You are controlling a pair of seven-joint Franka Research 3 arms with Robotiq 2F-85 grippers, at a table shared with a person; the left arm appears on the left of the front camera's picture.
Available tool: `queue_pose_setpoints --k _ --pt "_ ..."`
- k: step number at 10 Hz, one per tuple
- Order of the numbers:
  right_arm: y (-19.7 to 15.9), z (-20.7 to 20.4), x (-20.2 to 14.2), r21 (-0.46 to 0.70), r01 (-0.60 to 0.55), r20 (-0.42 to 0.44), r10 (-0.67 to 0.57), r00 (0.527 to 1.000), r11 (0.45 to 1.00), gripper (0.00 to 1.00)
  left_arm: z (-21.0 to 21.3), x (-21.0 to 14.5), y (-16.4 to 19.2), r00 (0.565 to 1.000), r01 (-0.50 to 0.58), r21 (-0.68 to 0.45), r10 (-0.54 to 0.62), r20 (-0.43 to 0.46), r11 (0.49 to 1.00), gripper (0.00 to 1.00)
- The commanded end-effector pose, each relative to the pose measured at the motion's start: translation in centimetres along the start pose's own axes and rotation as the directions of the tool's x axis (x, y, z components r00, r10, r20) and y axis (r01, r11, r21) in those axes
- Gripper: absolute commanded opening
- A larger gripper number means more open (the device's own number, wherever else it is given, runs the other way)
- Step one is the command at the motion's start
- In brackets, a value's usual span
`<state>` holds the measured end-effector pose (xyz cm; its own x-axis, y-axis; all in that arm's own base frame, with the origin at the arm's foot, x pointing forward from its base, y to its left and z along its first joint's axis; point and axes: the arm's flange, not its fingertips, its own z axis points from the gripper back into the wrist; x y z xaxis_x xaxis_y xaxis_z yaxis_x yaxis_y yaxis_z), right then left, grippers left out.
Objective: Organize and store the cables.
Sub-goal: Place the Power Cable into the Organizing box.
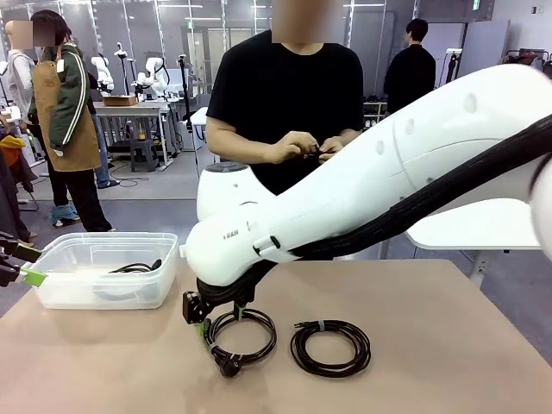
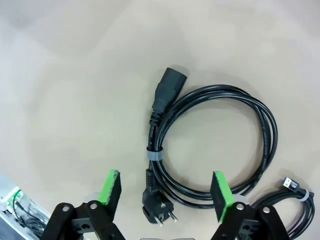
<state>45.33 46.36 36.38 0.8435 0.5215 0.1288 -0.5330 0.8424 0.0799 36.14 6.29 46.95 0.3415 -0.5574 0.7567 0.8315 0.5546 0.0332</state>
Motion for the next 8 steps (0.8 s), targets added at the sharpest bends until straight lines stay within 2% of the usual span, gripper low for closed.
queue_pose_setpoints --k 1,3,4,7,8 --pt "-2.4 1.9 -3.1 0.077 0.004 0.052 -0.008 0.999 0.997 1.0 0.1 0.3 0.1 1.0 -0.017 -0.013 0.017 -0.003 1.0 1.0" --pt "-5.8 5.3 -5.7 0.133 -0.053 0.135 0.035 0.99 0.99 1.0 0.1 0.3 0.1 1.0 -0.017 -0.013 0.017 -0.003 1.0 1.0" --pt "-8.1 6.9 -7.4 0.146 -0.093 0.145 0.072 0.987 0.985 1.0 0.1 0.3 0.1 1.0 -0.017 -0.013 0.017 -0.003 1.0 1.0" --pt "-15.2 11.1 -13.6 0.216 -0.141 0.24 0.088 0.967 0.966 1.0 0.0 0.0 0.0 1.0 0.0 0.0 0.0 0.0 1.0 1.0" --pt "-17.2 12.0 -15.3 0.209 -0.146 0.286 0.083 0.955 0.967 1.0 -1.2 1.8 -0.9 1.0 -0.023 -0.015 0.023 -0.016 1.0 1.0"
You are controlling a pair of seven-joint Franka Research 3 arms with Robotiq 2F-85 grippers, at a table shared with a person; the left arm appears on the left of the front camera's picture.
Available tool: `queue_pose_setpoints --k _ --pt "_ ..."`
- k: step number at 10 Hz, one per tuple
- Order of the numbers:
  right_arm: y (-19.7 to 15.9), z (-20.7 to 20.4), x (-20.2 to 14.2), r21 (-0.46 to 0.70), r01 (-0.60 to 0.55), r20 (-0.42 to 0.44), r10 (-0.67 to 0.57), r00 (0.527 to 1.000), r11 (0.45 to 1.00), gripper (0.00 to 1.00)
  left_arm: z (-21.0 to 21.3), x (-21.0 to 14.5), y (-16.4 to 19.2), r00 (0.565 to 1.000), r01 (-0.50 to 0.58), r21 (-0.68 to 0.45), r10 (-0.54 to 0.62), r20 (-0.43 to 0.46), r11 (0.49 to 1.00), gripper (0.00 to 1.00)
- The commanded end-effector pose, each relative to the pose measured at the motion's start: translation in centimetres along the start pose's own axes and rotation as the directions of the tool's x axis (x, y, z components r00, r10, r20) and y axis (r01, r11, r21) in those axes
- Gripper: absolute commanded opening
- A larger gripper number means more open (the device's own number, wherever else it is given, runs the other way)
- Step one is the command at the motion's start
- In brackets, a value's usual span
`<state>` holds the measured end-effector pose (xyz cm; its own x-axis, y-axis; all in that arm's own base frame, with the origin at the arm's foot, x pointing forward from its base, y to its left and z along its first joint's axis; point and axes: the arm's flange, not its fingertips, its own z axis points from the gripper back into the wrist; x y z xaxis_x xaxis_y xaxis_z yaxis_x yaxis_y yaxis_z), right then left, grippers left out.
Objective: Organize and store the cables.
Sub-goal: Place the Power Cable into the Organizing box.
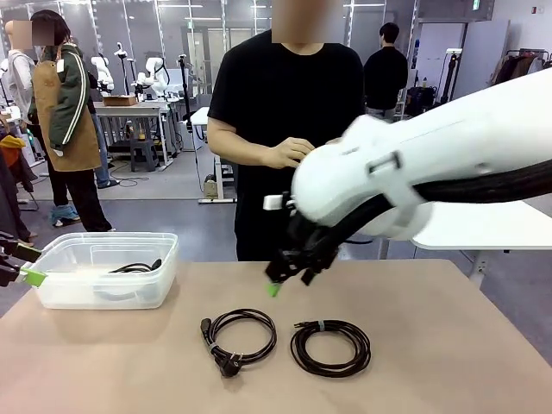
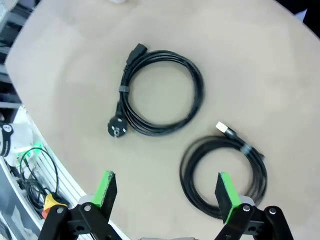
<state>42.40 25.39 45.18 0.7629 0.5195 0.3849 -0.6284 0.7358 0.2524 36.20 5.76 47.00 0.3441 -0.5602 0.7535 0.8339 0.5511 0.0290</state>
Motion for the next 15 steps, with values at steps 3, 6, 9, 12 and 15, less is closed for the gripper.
queue_pose_setpoints --k 3,6,9,12,15 --pt "-6.2 5.9 -8.2 0.058 -0.043 0.116 0.036 0.993 0.997 1.0 -5.0 6.5 -3.6 0.994 -0.074 -0.058 0.069 -0.088 0.996 1.0" --pt "-10.1 9.3 -13.8 0.039 -0.105 0.187 0.096 0.978 0.994 1.0 -8.5 10.3 -5.9 0.982 -0.146 -0.065 0.137 -0.128 0.987 1.0" --pt "-13.6 12.8 -19.1 0.037 -0.107 0.289 0.092 0.953 0.994 1.0 -14.0 15.0 -9.0 0.957 -0.166 -0.028 0.154 -0.247 0.986 1.0" --pt "-17.0 14.3 -23.7 0.037 -0.164 0.358 0.14 0.923 0.986 1.0 -19.9 18.1 -12.0 0.873 -0.252 0.177 0.303 -0.382 0.951 1.0" --pt "-20.0 13.8 -27.6 0.085 -0.205 0.434 0.149 0.888 0.975 1.0 -23.8 18.7 -14.1 0.805 -0.259 0.307 0.38 -0.455 0.916 1.0"
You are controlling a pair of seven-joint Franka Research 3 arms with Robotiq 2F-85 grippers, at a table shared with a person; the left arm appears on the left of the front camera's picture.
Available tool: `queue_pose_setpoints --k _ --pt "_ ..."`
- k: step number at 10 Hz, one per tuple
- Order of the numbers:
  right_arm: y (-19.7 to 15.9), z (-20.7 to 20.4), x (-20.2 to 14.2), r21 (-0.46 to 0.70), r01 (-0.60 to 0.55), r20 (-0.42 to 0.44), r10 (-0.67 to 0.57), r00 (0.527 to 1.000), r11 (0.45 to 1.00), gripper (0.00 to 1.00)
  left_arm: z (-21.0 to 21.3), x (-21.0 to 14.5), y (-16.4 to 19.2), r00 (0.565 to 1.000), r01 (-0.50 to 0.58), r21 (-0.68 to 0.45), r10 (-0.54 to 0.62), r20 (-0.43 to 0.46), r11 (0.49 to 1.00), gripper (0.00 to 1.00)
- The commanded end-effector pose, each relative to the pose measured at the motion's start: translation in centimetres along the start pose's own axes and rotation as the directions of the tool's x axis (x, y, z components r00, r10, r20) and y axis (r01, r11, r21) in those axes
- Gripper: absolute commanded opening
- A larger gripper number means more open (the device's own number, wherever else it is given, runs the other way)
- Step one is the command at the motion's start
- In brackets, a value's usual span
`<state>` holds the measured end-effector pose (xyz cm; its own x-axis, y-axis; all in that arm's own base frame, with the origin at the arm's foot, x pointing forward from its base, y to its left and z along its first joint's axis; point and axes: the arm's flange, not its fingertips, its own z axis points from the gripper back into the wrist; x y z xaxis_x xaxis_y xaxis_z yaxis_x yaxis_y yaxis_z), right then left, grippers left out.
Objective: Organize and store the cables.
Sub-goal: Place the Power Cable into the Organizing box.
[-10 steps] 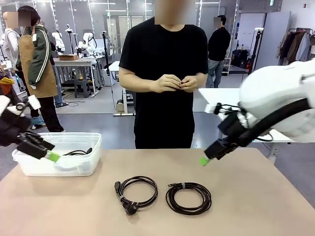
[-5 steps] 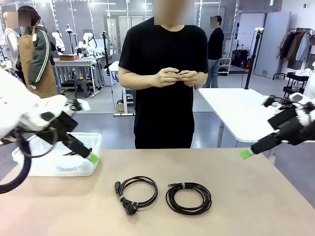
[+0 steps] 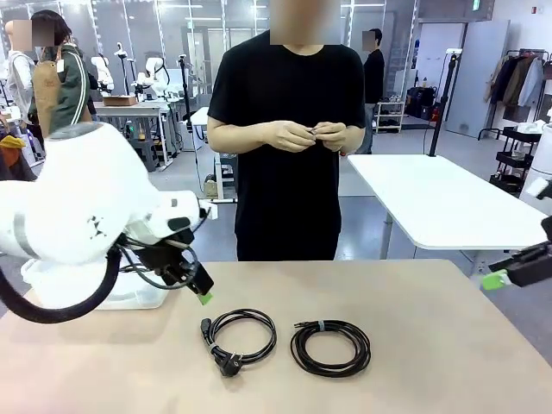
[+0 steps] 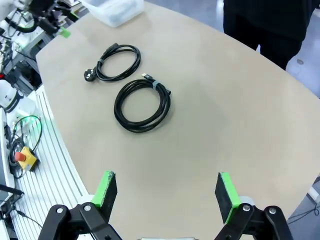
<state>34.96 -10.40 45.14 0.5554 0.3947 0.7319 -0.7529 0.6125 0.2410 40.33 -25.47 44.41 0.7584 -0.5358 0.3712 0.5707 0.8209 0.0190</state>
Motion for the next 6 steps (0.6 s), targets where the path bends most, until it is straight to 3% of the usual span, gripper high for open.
queue_pose_setpoints --k 1,5,6 --pt "1.8 -0.6 -5.5 0.033 -0.021 0.084 0.019 0.996 0.999 1.0 -1.2 2.1 -1.5 0.995 -0.043 0.047 0.047 -0.084 0.998 1.0" --pt "3.2 1.9 -8.8 0.047 -0.033 0.191 0.024 0.981 0.998 1.0 -3.1 3.0 -1.5 0.988 -0.12 0.053 0.124 -0.095 0.991 1.0" --pt "-1.6 3.9 -5.4 0.02 0.001 0.116 -0.003 0.993 1.0 1.0 -2.8 1.5 -1.3 0.992 -0.09 0.054 0.095 -0.087 0.994 1.0"
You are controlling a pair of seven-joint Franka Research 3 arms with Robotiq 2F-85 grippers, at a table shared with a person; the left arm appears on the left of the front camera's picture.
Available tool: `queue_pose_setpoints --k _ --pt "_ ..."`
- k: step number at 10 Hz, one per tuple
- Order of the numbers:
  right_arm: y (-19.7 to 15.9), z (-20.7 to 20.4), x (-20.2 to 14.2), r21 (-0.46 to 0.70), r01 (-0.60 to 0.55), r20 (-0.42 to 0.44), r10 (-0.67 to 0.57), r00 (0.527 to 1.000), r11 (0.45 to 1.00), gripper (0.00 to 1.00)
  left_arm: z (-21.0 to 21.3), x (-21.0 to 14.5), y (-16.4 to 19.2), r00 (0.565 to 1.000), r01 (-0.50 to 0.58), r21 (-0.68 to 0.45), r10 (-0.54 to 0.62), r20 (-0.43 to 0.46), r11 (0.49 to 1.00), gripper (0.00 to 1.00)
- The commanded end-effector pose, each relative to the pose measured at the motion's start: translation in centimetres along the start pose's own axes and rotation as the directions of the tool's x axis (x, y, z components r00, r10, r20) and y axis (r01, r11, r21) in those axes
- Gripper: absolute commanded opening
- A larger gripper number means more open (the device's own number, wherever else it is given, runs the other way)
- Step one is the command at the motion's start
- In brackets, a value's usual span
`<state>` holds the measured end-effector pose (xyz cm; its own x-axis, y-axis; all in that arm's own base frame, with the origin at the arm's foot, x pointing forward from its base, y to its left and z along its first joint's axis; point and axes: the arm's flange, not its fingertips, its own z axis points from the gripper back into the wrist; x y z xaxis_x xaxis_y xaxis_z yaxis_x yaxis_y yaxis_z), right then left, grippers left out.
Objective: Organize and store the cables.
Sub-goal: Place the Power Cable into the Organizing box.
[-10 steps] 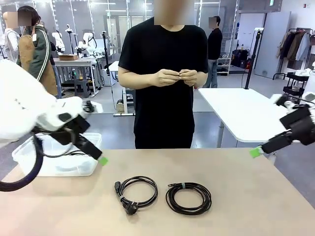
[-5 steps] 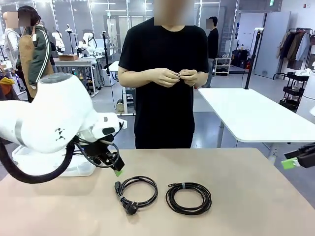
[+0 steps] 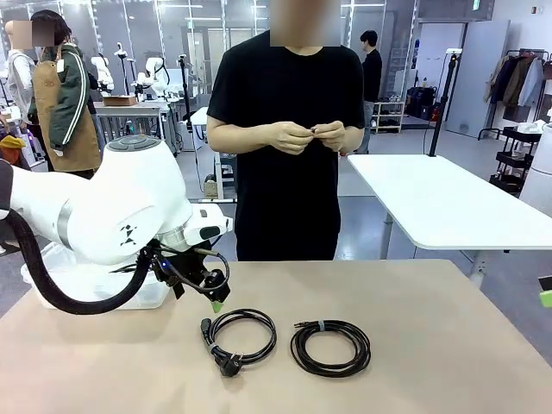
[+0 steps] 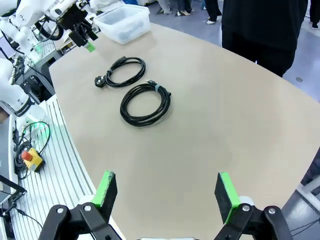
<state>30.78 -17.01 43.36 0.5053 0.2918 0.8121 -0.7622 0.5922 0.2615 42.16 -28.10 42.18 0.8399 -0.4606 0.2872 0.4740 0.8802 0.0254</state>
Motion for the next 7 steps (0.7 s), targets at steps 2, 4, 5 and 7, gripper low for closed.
queue_pose_setpoints --k 2,4,5,7 --pt "-0.3 -1.02 0.74 -0.01 -0.002 -0.023 0.002 1.0 1.0 1.0 0.33 -0.56 -0.03 1.0 0.012 0.007 -0.012 0.003 1.0 1.0" --pt "-0.3 -1.02 0.74 -0.01 -0.002 -0.023 0.002 1.0 1.0 1.0 0.33 -0.56 -0.03 1.0 0.012 0.007 -0.012 0.003 1.0 1.0" --pt "-0.3 -1.02 0.74 -0.01 -0.002 -0.023 0.002 1.0 1.0 1.0 0.33 -0.56 -0.03 1.0 0.012 0.007 -0.012 0.003 1.0 1.0" --pt "-0.3 -1.02 0.74 -0.01 -0.002 -0.023 0.002 1.0 1.0 1.0 0.12 -0.09 -0.14 1.0 0.004 0.0 -0.004 0.002 1.0 1.0"
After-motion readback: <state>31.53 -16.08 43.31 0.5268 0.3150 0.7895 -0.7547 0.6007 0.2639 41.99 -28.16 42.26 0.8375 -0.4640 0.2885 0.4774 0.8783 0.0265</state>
